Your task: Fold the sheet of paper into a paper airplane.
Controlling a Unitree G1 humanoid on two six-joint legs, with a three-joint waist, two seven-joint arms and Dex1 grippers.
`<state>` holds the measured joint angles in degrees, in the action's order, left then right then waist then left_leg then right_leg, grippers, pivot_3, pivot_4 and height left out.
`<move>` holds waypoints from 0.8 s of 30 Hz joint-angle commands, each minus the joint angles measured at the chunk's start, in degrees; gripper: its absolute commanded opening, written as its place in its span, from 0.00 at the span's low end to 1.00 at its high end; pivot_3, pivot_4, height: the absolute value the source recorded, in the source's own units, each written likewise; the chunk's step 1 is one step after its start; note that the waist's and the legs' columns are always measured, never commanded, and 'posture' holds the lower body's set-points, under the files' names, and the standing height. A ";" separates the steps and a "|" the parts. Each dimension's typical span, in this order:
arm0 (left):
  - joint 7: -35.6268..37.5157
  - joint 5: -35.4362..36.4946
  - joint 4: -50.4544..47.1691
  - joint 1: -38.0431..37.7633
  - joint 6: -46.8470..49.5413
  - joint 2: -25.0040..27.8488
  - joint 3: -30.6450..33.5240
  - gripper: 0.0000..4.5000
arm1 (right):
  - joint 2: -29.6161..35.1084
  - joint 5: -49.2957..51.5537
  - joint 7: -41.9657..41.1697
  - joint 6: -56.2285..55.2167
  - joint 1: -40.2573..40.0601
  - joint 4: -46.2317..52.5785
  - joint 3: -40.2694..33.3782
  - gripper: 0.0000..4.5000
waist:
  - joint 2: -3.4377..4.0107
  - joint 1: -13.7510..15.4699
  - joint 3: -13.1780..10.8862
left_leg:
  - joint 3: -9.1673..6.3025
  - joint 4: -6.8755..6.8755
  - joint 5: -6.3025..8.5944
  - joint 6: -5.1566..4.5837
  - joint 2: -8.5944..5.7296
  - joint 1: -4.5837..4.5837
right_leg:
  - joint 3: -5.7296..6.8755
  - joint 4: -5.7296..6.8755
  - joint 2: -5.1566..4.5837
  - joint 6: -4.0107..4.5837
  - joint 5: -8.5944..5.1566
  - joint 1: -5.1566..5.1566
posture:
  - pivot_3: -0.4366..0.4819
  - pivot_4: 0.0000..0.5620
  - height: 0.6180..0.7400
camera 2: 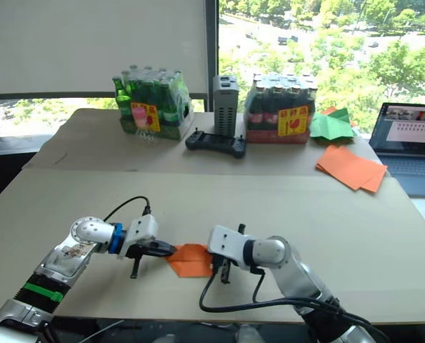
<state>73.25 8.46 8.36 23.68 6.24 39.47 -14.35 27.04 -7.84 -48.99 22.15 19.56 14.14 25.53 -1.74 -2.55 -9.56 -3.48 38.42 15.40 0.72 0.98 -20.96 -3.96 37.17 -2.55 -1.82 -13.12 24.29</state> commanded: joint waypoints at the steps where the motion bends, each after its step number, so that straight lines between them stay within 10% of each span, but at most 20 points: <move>1: -0.38 0.42 -1.84 0.43 0.81 1.49 2.03 0.00 | -0.36 -0.26 0.45 1.33 -0.11 -1.80 0.57 0.01 | 0.00 -0.13 0.00 | 0.00 0.00 0.00 0.00 0.00 0.02 | 0.00 0.02 0.01 0.00 0.00 -0.01 | 0.48 0.27 0.94; 13: 3.77 10.26 -9.01 1.10 12.50 1.58 5.09 0.00 | -0.95 -0.77 1.00 1.12 -0.06 -2.58 1.16 0.01 | 0.01 -0.80 0.02 | 0.01 -0.01 0.00 0.00 0.03 0.19 | -0.02 0.05 0.04 0.00 0.00 -0.14 | 0.48 0.27 0.94; 24: 1.50 -0.40 6.27 2.69 0.23 -2.09 -0.78 0.00 | -1.16 -0.72 1.63 1.38 0.31 -1.61 1.16 0.01 | 0.00 -0.71 0.03 | 0.01 0.00 0.00 0.00 0.02 0.21 | -0.02 0.04 0.04 0.01 0.01 -0.17 | 0.48 0.27 0.94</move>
<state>75.27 10.40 12.51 25.43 8.32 37.60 -14.10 25.91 -7.84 -47.70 22.15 19.91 13.02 26.13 -1.75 -3.26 -9.54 -3.46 38.43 15.40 0.72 0.99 -20.73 -3.98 37.22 -2.52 -1.80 -13.11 24.10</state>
